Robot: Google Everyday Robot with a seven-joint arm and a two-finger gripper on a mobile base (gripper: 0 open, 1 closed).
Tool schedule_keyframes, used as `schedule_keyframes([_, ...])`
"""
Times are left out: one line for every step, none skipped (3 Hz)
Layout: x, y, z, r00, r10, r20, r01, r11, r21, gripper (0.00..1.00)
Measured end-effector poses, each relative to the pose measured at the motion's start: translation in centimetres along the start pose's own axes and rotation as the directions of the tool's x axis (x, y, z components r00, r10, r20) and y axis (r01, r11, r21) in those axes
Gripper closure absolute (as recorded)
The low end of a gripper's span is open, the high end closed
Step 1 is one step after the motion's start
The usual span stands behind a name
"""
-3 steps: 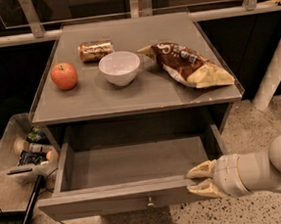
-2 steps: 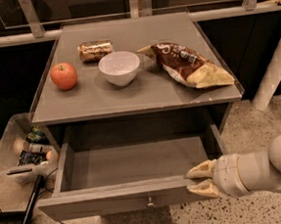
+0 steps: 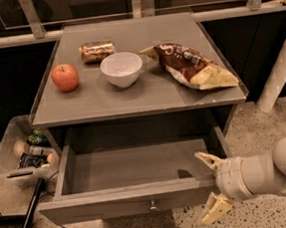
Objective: Open top drawer
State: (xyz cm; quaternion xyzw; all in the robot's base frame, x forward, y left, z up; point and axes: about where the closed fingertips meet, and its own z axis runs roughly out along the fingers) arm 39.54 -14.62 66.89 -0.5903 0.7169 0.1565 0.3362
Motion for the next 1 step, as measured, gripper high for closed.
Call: schedule_keyframes([0.0, 0.0, 0.0, 1.0, 0.0, 0.0, 0.0, 1.0, 0.0, 0.0])
